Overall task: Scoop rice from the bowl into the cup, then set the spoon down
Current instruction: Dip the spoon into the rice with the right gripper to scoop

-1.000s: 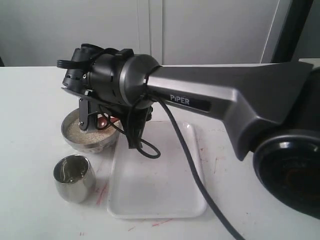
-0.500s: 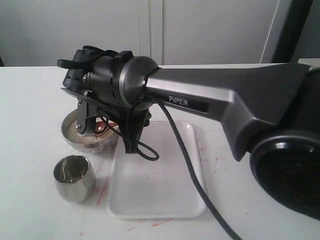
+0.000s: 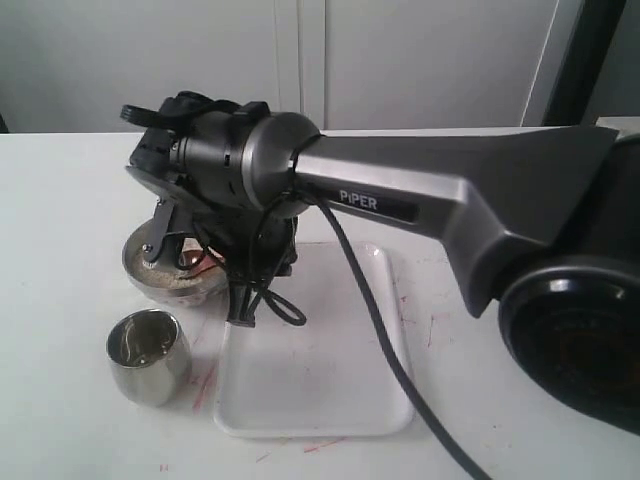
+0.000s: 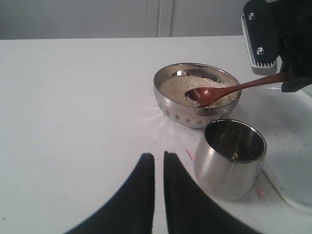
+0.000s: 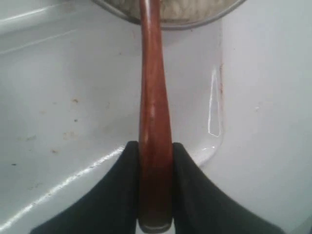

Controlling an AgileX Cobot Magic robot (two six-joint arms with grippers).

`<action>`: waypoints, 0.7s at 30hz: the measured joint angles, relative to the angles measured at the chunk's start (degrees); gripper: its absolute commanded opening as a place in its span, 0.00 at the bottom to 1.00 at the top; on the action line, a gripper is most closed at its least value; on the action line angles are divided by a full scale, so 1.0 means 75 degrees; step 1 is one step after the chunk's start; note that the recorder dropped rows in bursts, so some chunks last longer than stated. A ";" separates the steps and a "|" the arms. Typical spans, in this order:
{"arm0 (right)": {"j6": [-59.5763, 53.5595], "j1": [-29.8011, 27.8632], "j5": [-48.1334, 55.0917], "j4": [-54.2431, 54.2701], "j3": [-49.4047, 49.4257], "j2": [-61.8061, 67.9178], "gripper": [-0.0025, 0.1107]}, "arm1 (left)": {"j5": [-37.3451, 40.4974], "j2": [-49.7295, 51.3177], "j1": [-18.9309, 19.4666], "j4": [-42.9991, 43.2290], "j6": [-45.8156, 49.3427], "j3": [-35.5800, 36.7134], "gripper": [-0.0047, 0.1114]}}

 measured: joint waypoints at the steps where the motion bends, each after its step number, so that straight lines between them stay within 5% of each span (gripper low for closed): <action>1: 0.0021 -0.0018 0.0000 0.0115 0.0000 0.0000 0.02 | 0.0000 0.0000 0.0000 0.0000 0.0000 0.0000 0.16; 21: 0.0318 -0.0304 -0.0032 0.0941 0.0000 0.0000 0.02 | 0.0000 0.0000 0.0000 0.0000 0.0000 0.0000 0.16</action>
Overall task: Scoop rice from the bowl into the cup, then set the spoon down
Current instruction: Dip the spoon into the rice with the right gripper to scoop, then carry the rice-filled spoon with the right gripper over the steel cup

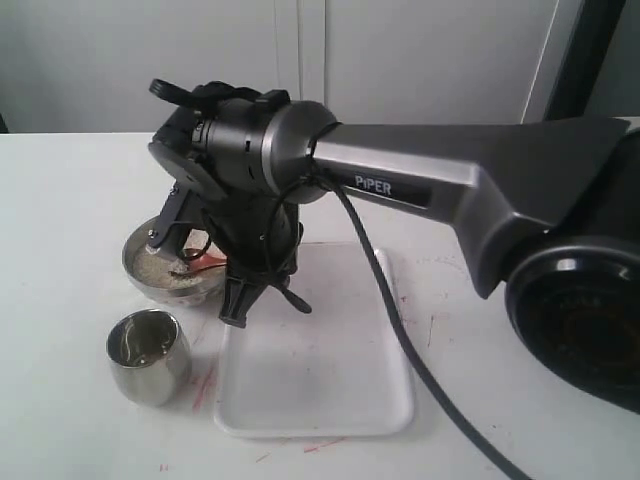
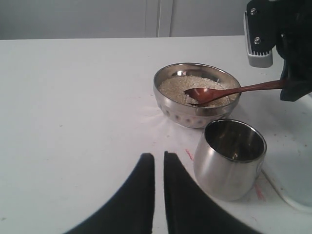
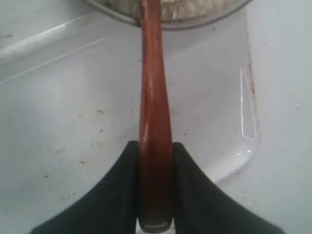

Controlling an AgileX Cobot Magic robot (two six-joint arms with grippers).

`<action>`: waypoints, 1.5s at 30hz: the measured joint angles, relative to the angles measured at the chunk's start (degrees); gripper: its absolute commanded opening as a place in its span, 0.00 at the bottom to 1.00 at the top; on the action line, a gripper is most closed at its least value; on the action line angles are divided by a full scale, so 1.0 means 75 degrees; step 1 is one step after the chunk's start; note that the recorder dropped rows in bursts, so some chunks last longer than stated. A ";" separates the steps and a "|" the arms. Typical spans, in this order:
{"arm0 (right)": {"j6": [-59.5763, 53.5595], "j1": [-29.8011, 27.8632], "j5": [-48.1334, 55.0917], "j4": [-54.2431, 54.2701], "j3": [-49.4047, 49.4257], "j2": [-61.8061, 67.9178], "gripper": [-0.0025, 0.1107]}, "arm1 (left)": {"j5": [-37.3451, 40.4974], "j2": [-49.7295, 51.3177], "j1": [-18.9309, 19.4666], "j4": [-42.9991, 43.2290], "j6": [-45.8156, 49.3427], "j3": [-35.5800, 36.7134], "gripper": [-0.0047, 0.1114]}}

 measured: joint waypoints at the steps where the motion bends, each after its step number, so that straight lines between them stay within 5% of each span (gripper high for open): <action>1: 0.0000 -0.0066 0.0000 0.0116 0.0000 0.0000 0.02 | 0.0000 0.0000 0.0000 0.0000 0.0000 0.0000 0.16; 28: -0.0204 -0.0150 0.0016 0.1328 0.0098 -0.0804 0.02 | 0.0000 0.0000 0.0000 0.0000 0.0000 0.0000 0.16; 45: -0.0249 -0.0150 -0.1384 0.1374 0.3006 -0.2925 0.02 | 0.0000 0.0000 0.0000 0.0000 0.0000 0.0000 0.16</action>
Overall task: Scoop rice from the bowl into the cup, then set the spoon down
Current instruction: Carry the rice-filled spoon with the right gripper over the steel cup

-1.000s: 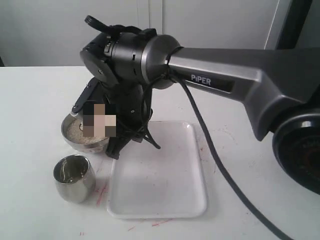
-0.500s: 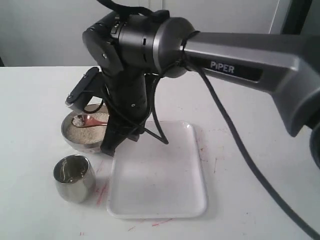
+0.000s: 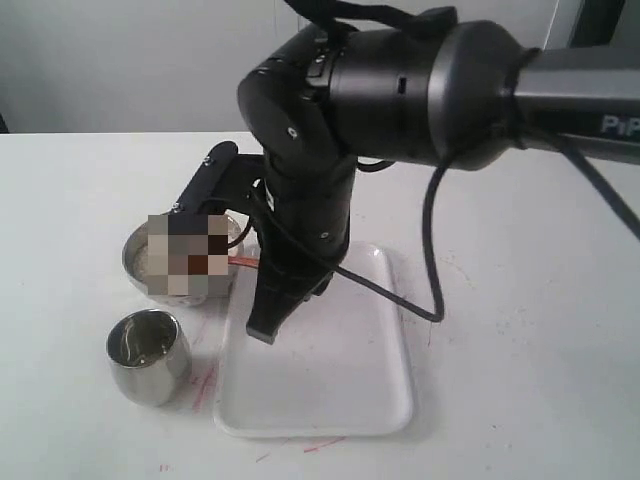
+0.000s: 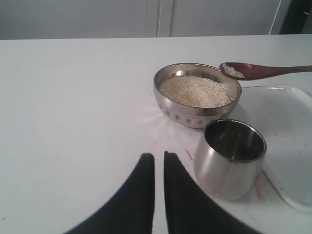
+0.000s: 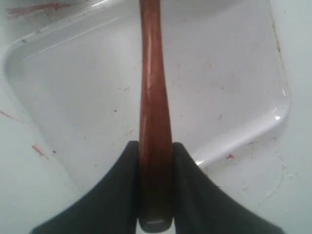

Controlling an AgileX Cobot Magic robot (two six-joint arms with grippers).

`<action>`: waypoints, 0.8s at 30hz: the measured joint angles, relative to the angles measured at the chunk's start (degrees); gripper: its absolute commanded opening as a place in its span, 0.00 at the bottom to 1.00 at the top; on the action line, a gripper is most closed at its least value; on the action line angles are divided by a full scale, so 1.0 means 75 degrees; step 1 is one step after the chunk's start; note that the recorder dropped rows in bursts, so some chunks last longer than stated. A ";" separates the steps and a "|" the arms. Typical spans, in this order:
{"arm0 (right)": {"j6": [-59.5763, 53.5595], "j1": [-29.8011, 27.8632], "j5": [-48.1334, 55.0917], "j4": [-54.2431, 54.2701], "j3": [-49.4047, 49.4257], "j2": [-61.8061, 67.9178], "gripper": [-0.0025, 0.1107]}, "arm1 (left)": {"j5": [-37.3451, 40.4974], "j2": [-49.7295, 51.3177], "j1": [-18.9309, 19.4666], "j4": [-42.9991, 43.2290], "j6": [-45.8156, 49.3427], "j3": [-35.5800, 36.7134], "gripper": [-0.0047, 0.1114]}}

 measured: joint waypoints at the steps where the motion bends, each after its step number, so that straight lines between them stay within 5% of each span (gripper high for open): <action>1: -0.0016 0.0000 -0.0132 0.0044 0.0161 -0.0129 0.02 | 0.0000 0.0000 0.0000 0.0000 0.0000 0.0000 0.16; 24: -0.0243 0.0928 -0.1002 -0.0470 0.1348 -0.0661 0.02 | 0.0000 0.0000 0.0000 0.0000 0.0000 0.0000 0.16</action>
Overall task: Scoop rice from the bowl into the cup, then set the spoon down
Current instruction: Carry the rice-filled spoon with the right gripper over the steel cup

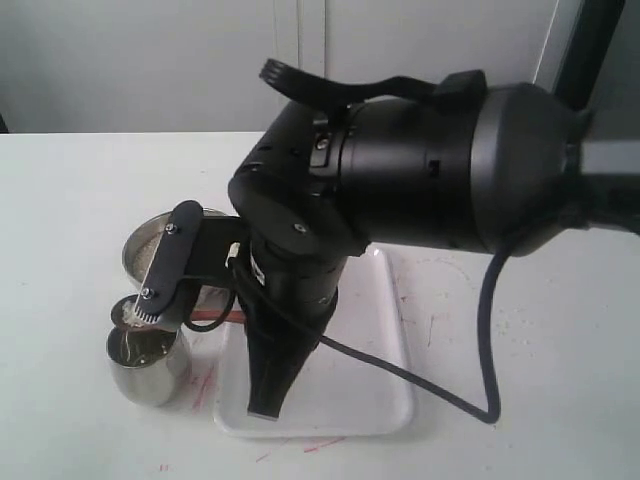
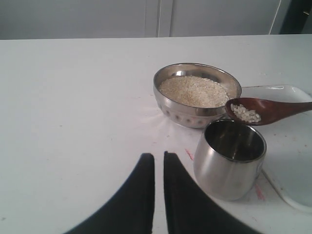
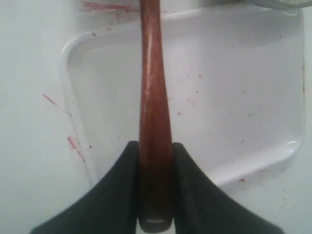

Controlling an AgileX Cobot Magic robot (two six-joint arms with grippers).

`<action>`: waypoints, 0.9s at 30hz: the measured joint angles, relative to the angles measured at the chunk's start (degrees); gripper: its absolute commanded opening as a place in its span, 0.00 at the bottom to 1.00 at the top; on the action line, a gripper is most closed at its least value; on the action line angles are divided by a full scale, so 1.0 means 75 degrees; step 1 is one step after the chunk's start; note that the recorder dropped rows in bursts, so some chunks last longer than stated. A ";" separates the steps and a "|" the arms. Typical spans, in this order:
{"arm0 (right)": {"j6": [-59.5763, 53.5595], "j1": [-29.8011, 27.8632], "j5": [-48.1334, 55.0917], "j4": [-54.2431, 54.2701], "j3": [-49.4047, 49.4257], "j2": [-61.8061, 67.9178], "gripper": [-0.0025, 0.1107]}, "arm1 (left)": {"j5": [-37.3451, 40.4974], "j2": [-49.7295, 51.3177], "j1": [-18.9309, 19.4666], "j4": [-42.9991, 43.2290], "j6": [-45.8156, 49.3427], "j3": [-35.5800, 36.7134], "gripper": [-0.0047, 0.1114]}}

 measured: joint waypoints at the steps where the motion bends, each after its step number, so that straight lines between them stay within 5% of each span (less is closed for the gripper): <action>1: 0.0029 0.0015 0.0001 -0.0060 0.0000 0.0000 0.02 | 0.0000 0.0000 0.0000 0.0000 0.0000 0.0000 0.16; 27: 0.0135 0.0075 0.0040 -0.0937 0.0000 0.0000 0.02 | 0.0000 0.0000 0.0000 0.0000 0.0000 0.0000 0.16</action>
